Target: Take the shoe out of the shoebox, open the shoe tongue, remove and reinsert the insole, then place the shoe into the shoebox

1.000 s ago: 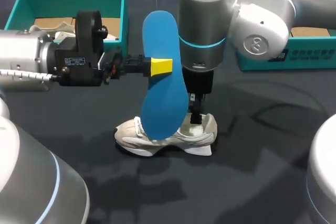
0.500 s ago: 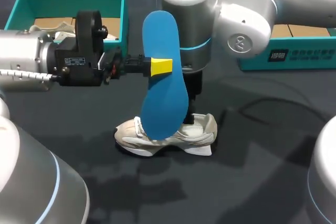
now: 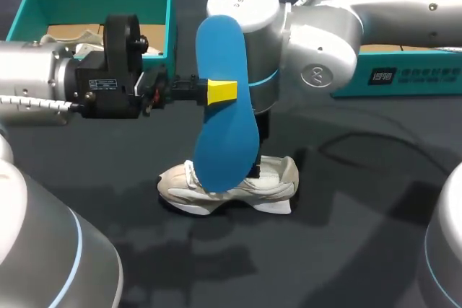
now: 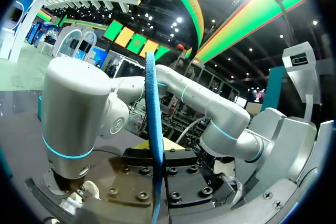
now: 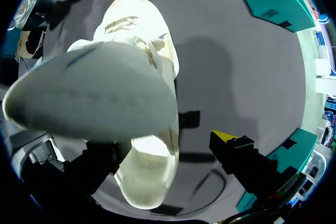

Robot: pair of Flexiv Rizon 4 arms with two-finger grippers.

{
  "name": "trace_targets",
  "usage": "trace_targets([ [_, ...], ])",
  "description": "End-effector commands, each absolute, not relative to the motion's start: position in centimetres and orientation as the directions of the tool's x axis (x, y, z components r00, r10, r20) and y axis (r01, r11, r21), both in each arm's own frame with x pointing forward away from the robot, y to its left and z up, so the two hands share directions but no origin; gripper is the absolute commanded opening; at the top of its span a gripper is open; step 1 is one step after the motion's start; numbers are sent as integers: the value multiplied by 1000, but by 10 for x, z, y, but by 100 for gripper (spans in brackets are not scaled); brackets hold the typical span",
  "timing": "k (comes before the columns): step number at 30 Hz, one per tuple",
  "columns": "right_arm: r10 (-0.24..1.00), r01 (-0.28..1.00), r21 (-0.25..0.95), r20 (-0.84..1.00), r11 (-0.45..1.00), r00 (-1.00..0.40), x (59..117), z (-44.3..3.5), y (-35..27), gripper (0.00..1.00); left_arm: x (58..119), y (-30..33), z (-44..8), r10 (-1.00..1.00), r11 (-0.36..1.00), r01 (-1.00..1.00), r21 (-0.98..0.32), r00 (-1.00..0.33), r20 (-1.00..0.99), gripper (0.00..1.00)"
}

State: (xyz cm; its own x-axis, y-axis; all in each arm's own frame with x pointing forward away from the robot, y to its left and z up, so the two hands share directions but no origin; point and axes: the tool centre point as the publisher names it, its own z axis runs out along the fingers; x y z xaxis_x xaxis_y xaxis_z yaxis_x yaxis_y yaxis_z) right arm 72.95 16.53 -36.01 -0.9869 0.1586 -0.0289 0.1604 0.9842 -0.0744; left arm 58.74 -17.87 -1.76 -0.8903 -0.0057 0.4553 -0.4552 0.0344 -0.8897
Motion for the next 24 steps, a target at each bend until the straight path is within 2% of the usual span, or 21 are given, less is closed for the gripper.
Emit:
trace_targets([
  [1,157,158,-67,-22,985,-987,732,-371,165,100,587,-181,-19,-7,33,-455,-890,-890,455,0],
  [3,153,154,-65,-18,986,-988,733,-376,166,99,587,-181,-19,-7,33,-455,-890,-890,455,0],
  [7,146,147,-63,-9,987,-989,736,-384,165,90,587,-181,-19,-7,33,-455,-890,-890,455,0],
  [9,145,144,-62,0,988,-989,737,-387,164,78,587,-181,-19,-7,33,-455,-890,-890,455,0],
  [10,144,144,-62,3,988,-990,737,-388,164,70,587,-181,-19,-7,33,-455,-890,-890,455,0],
  [11,144,143,-61,5,988,-990,737,-389,165,56,587,-181,-19,-7,33,-455,-890,-890,455,0],
  [13,143,142,-60,8,988,-990,736,-391,165,40,587,-181,-19,-7,33,-455,-890,-890,455,0],
  [15,142,142,-60,10,988,-990,736,-391,166,4,587,-181,-19,-7,33,-455,-890,-890,455,0],
  [16,142,141,-62,11,988,-990,736,-391,167,0,587,-181,-19,-7,33,-455,-890,-890,455,0],
  [24,147,146,-76,16,986,-989,732,-384,168,0,587,-181,-19,-7,33,-455,-890,-890,455,0],
])
